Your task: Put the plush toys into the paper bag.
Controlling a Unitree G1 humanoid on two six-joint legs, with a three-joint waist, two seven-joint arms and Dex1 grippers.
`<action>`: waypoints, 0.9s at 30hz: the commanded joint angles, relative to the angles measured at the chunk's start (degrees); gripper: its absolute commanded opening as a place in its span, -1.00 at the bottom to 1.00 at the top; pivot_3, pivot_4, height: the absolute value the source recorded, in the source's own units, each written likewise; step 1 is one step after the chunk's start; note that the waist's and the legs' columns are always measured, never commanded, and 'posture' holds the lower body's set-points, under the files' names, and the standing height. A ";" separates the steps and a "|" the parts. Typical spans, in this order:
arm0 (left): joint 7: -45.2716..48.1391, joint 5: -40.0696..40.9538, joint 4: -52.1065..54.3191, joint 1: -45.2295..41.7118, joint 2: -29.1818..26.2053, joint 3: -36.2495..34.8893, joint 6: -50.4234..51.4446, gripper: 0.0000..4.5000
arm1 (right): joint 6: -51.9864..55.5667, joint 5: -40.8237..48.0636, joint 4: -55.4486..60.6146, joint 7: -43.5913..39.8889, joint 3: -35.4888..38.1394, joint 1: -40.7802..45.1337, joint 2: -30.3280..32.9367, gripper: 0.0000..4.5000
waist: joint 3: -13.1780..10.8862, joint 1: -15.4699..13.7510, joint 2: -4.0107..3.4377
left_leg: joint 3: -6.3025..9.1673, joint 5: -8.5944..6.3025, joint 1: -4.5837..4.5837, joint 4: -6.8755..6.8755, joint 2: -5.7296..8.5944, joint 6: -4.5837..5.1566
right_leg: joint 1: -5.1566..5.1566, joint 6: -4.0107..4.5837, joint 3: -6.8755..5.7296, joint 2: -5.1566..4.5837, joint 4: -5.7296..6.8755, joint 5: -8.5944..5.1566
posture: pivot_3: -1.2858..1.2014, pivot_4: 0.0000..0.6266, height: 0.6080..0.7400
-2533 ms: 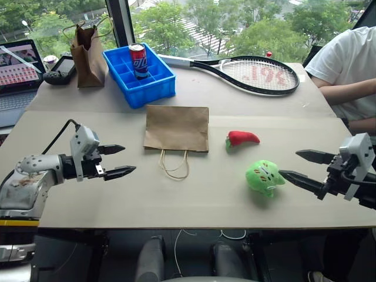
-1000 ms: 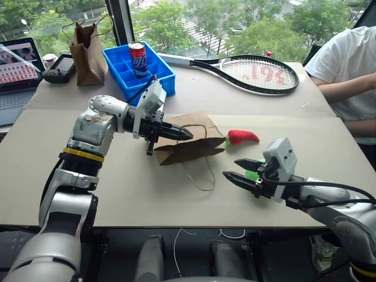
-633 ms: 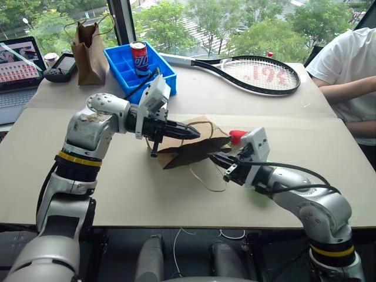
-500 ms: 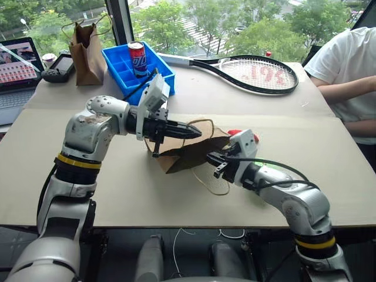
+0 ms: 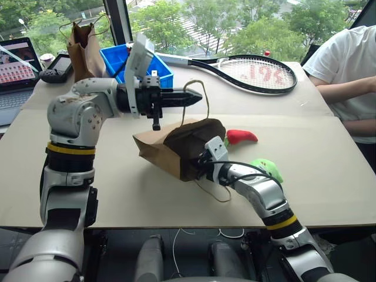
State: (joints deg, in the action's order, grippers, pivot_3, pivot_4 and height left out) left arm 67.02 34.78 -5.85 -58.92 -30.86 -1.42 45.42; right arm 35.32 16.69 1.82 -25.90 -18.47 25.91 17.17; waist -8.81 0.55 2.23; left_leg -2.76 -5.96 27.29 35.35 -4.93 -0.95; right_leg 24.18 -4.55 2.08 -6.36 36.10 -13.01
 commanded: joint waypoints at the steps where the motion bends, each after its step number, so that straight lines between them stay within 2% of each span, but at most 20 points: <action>1: -1.13 2.08 0.64 -5.28 -1.11 -3.28 -0.18 -1.00 | -1.75 -2.89 0.90 -1.48 -0.56 0.08 0.88 -0.98 | 0.00 0.03 0.00 | 0.01 0.00 0.00 0.00 0.00 0.00 | 0.00 0.00 -0.01 0.00 0.00 0.00 | 0.03 -0.52 1.00; 7: -0.16 2.12 0.77 -7.34 -3.74 -3.28 -1.49 -1.00 | -2.27 -5.49 1.17 -2.47 -0.27 -0.18 1.08 -0.98 | 0.00 0.18 0.00 | 0.01 0.01 -0.04 -0.07 0.00 -0.02 | 0.00 0.00 0.00 0.01 0.01 0.00 | 0.03 -0.52 1.00; 16: 0.15 4.43 7.81 -0.08 -2.85 -1.31 0.52 -1.00 | -1.51 -6.75 3.54 -2.77 1.27 -0.96 1.63 -0.98 | 0.01 0.13 -0.01 | 0.00 0.02 -0.02 -0.09 -0.01 -0.06 | 0.01 0.02 -0.01 0.01 0.02 -0.01 | 0.03 -0.52 1.00; 22: -0.67 6.26 9.93 1.67 -2.25 -1.11 2.11 -1.00 | 1.37 -1.10 11.66 -5.18 6.14 -1.56 1.68 -0.98 | 0.01 0.14 -0.01 | 0.00 0.03 -0.02 -0.09 0.00 -0.07 | 0.01 0.02 0.00 0.01 0.00 -0.01 | 0.03 -0.52 1.00; 25: -0.54 6.61 10.26 2.58 -2.37 -0.54 2.24 -1.00 | 4.91 2.64 16.38 -5.75 9.76 -1.72 2.22 -0.63 | 0.01 0.18 -0.01 | 0.01 0.03 -0.03 -0.10 -0.01 -0.07 | 0.01 0.02 0.00 0.02 0.02 -0.01 | 0.03 -0.52 1.00; 27: -0.22 6.72 10.66 3.66 -2.58 0.17 2.41 -1.00 | 7.84 6.10 20.12 -6.14 12.94 -1.80 2.71 -0.33 | 0.00 0.15 -0.01 | 0.01 0.03 -0.03 -0.11 -0.01 -0.07 | 0.01 0.02 0.00 0.02 0.02 -0.01 | 0.03 -0.52 1.00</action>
State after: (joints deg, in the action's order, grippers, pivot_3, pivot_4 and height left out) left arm 66.46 40.59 2.69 -55.43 -33.11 -1.32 47.78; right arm 40.37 18.44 16.37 -31.49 -9.71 23.88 19.36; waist -8.81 0.70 2.22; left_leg -2.75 -5.93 27.26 35.24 -4.94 -1.02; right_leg 24.19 -4.53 2.08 -6.34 36.12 -13.03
